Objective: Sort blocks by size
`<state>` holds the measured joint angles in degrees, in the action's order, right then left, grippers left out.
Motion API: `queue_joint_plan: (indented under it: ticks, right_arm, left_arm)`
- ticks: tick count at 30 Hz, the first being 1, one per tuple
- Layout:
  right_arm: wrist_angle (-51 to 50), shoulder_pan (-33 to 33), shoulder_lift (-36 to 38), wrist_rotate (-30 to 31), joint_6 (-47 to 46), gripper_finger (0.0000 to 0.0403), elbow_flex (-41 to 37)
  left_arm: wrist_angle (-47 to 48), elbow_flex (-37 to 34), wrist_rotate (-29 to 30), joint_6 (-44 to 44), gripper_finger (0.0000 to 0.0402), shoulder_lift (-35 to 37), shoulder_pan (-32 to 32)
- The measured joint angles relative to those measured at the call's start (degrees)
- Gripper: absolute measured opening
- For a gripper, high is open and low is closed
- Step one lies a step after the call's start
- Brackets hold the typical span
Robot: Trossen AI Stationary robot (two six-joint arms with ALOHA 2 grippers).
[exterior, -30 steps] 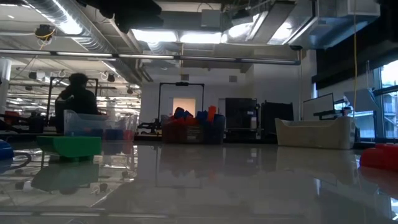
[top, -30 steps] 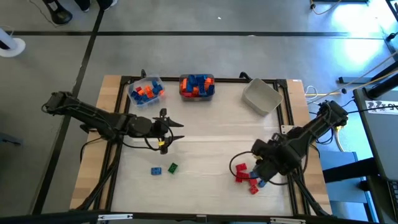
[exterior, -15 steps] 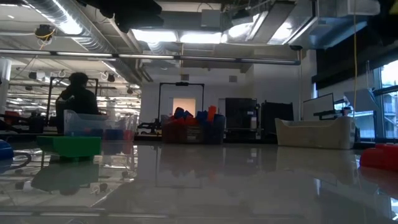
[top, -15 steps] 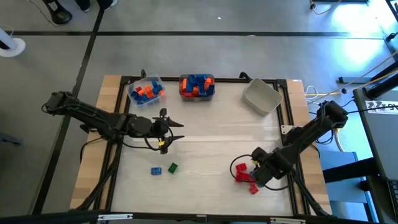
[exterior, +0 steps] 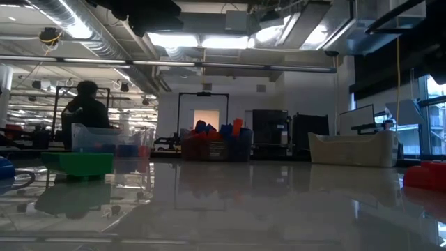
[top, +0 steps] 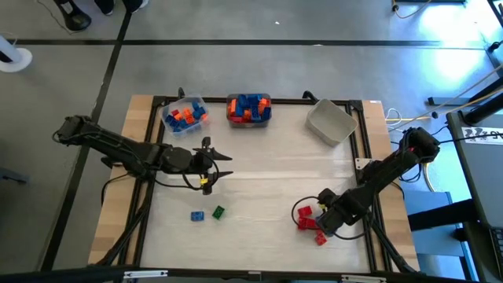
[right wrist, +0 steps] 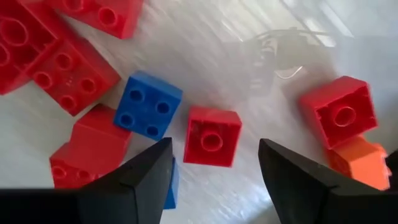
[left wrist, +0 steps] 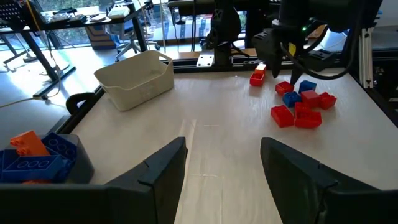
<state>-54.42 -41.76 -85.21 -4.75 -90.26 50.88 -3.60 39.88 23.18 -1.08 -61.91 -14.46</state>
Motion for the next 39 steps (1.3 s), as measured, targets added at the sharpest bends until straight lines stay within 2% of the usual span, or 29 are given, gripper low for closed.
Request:
queue_joint_plan:
  ticks: [21,26,29,35,39]
  right_arm:
    - [9.7,-0.7,0.0,-1.3,-0.7,0.0237,-7.0]
    - [11.3,-0.7,0.0,0.3,0.3,0.0235,-8.1]
    - [11.2,-0.7,0.0,0.8,0.6,0.0215,-8.4]
    - [11.3,-0.7,0.0,-0.3,1.4,0.0131,-8.3]
    - [10.4,-0.6,-0.1,-1.0,2.9,0.013,-7.5]
  left_arm:
    - [0.0,0.0,0.0,0.0,0.0196,0.0,0.0]
    - [0.0,0.0,0.0,0.0,0.0196,0.0,0.0]
    - [0.0,0.0,0.0,0.0,0.0196,0.0,0.0]
    - [0.0,0.0,0.0,0.4,0.0196,0.0,0.0]
    - [0.0,0.0,0.0,0.4,0.0196,0.0,0.0]
